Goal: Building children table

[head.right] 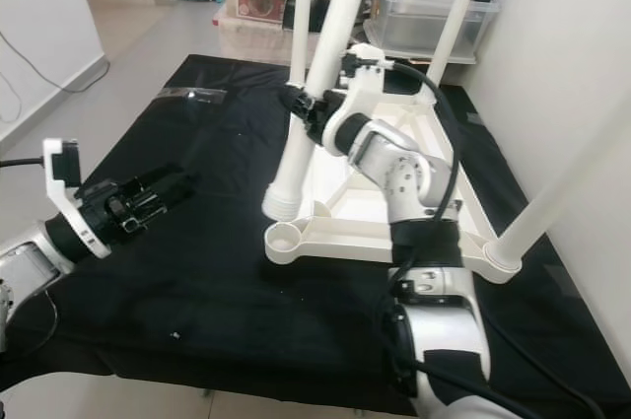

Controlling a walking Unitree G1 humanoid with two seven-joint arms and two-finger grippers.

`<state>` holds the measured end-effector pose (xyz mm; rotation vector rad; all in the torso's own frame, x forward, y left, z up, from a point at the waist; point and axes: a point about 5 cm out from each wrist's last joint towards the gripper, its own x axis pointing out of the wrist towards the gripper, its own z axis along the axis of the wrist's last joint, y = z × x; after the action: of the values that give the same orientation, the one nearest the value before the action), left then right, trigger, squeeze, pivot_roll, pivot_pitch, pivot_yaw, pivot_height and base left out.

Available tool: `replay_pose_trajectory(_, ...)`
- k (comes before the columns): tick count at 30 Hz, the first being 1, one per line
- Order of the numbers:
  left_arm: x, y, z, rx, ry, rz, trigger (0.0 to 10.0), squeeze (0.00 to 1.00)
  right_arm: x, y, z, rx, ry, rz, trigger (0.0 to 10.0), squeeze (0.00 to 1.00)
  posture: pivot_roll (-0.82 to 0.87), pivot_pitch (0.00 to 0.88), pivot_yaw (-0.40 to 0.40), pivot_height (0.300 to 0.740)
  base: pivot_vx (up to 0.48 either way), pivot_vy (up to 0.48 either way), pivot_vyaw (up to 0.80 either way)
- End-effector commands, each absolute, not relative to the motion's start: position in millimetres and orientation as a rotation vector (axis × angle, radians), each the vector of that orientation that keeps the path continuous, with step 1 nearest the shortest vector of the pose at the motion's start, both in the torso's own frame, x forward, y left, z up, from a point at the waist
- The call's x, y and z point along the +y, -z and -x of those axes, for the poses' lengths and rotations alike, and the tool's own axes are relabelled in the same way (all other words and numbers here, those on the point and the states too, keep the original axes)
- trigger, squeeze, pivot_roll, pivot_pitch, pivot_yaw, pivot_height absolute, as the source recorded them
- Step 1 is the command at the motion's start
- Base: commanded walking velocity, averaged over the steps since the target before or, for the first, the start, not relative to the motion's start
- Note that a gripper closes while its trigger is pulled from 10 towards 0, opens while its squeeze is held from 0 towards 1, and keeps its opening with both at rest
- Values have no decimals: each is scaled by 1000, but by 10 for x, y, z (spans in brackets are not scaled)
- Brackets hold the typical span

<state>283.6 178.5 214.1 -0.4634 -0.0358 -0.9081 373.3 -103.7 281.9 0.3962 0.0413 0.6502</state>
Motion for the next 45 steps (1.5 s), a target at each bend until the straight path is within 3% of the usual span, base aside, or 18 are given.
replay_pose_trajectory(1,1731,-2042,-2846,26,933,418,10000,0,-789,-2939,-3647,-4,-741,-385,0,0,55,0,-55,740,0,0,0)
replay_pose_trajectory(15,1758,-1915,-2898,109,969,299,10000,0,-289,-3160,-3398,-43,-948,-408,0,0,46,0,-53,740,0,0,0)
replay_pose_trajectory(42,1661,-1958,-3068,80,1043,87,10000,0,-88,-2946,-3189,38,-1030,-375,0,0,6,0,-40,740,0,0,0)
replay_pose_trajectory(43,1657,-1958,-3080,77,1036,87,0,0,-89,-2943,-3186,38,-1029,-375,0,0,7,0,-40,740,0,0,0)
replay_pose_trajectory(45,1654,-1954,-3084,76,1037,88,0,0,-92,-2945,-3185,38,-1028,-376,0,0,7,0,-40,740,0,0,0)
